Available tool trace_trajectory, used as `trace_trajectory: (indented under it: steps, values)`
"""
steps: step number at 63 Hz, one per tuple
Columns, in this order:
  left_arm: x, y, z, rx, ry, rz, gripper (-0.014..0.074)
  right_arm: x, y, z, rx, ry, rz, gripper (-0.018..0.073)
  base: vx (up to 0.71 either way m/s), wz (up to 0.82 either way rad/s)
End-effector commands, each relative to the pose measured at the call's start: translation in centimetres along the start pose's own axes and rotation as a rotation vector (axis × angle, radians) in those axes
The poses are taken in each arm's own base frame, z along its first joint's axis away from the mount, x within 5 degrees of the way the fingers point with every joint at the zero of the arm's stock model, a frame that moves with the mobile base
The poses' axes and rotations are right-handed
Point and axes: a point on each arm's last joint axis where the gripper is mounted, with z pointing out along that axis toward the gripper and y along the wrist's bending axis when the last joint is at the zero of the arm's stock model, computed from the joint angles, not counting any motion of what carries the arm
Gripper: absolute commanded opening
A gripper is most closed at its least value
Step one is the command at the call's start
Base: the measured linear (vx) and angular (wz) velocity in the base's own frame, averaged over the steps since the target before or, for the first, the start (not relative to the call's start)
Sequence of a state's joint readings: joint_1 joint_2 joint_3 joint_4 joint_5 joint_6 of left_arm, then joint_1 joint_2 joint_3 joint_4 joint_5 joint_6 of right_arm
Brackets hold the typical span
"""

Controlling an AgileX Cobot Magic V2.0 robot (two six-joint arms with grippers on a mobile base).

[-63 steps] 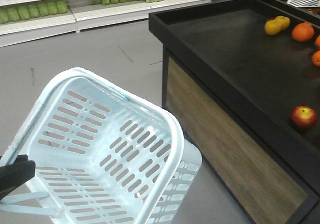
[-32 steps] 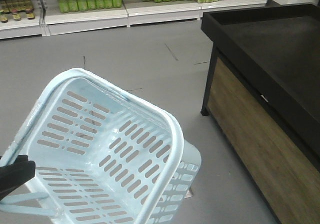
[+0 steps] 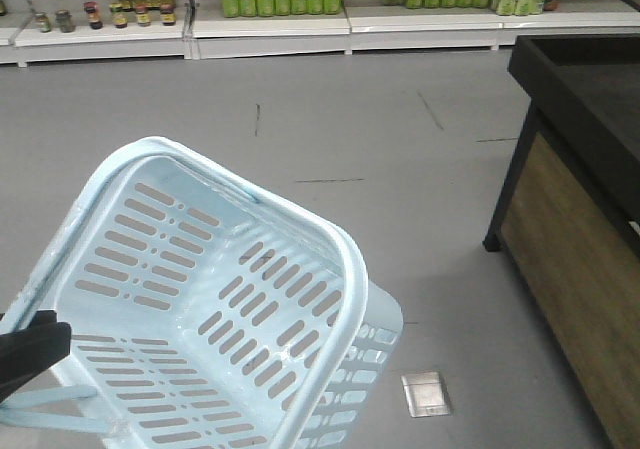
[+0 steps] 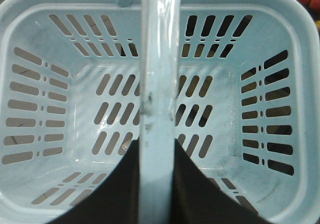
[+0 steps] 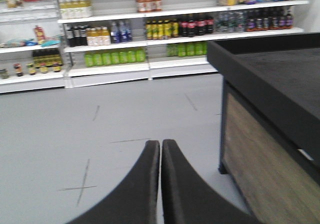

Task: Pick three apples into basket with both arms
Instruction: 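Drive the base away from the table carrying the basket in the left gripper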

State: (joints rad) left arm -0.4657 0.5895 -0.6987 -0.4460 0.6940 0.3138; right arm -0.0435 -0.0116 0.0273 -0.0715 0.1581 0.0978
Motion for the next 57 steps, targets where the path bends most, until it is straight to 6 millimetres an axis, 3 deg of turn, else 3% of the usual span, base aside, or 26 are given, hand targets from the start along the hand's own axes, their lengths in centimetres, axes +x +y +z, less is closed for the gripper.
trace_trajectory:
  steps: [1,57]
  values:
    - [-1.73,-0.11,-0.61,-0.006,-0.132,-0.025,-0.0006,-0.29,0.02,-0.03,0.000,-0.076,-0.011,-0.0005,0.05,0.41]
    - [-1.73,-0.11,-0.61,-0.006,-0.132,-0.025,-0.0006,-0.30,0.02,-0.03,0.000,-0.078,-0.011,-0.0005,0.11,0.33]
